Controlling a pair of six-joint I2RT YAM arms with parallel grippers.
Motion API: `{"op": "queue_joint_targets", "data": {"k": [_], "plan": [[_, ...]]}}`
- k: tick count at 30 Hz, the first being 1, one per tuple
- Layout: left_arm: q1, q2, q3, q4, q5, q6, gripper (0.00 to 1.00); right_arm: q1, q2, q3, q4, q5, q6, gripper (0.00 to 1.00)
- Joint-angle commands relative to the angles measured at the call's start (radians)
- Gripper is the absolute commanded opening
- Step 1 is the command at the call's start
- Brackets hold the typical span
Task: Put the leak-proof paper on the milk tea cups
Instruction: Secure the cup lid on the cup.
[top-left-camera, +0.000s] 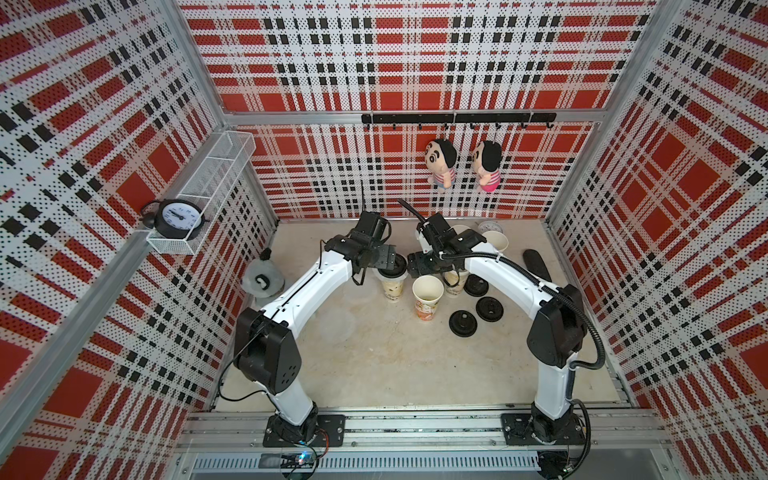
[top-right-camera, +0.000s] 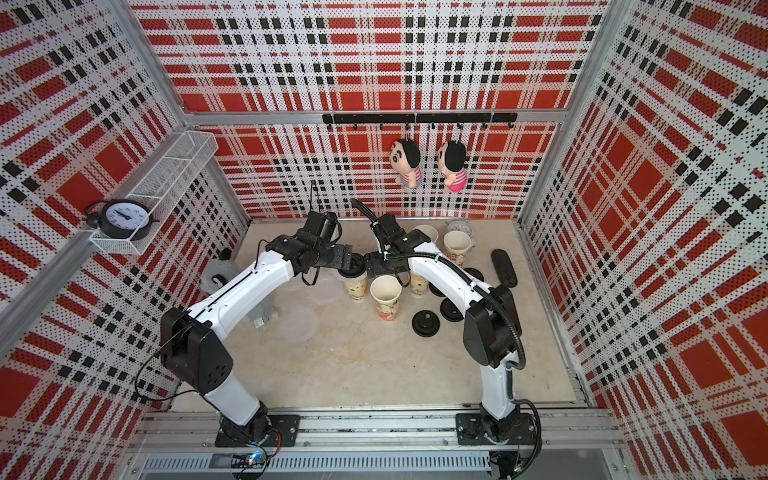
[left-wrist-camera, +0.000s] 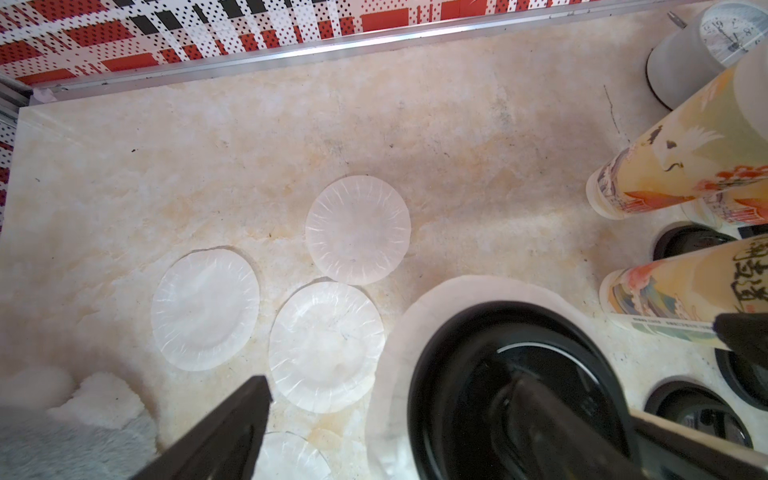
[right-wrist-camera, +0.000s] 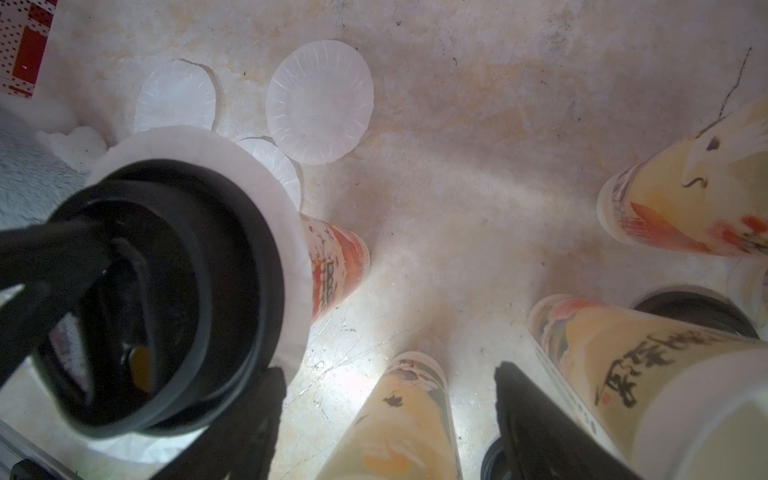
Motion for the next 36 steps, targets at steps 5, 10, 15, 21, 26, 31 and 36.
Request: {"op": "queue_joint_targets", "data": {"k": [5, 10, 15, 21, 26, 31, 36], "plan": [[-0.010, -0.019, -0.006, 0.017, 0.009, -0.001, 0.94, 0.007, 0.001, 0.000, 0.005, -0.006, -0.011, 0.83], [-0.012, -0.036, -0.019, 0.015, 0.017, -0.005, 0.94, 0.008, 0.002, 0.001, 0.004, -0.006, -0.010, 0.83], [-0.014, -0.047, -0.027, 0.010, 0.021, -0.008, 0.94, 0.009, 0.003, 0.001, 0.004, -0.006, -0.011, 0.83], [-0.013, -0.046, -0.039, 0.010, 0.013, -0.007, 0.94, 0.007, 0.005, 0.002, 0.004, -0.007, -0.011, 0.83], [-0.013, -0.034, -0.051, 0.008, -0.007, -0.010, 0.92, 0.009, 0.007, 0.003, 0.004, -0.009, -0.009, 0.83], [-0.014, -0.039, -0.062, -0.005, -0.027, -0.017, 0.92, 0.011, 0.011, 0.001, 0.004, -0.012, -0.011, 0.83], [-0.014, -0.047, -0.064, -0.014, -0.033, -0.017, 0.92, 0.011, 0.010, -0.003, 0.003, -0.009, -0.011, 0.83]]}}
